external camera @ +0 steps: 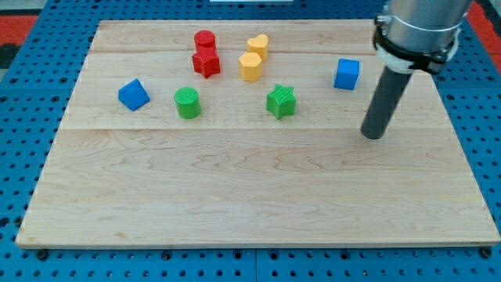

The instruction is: Move your arm toward the red circle

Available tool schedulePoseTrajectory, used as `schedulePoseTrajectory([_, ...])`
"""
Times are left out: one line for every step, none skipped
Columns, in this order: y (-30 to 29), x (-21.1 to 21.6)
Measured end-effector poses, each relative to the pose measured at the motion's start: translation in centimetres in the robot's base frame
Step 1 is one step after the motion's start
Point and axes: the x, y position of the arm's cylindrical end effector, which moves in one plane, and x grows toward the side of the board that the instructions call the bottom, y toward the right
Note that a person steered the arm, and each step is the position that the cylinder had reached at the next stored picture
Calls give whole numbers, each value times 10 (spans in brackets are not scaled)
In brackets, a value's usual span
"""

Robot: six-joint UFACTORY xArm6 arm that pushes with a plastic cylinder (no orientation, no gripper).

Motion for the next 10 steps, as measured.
schedulePoseTrajectory([-7, 0])
schedulePoseTrajectory([-7, -17])
schedulePoseTrajectory([-24, -36])
schedulePoseTrajectory([-45, -89])
schedulePoseTrajectory([-55, -138])
schedulePoseTrajectory([-63, -199])
schedulePoseTrajectory([-114, -252])
schedulePoseTrajectory([-187, -262])
schedulePoseTrajectory([-250, -237])
schedulePoseTrajectory([-258, -203])
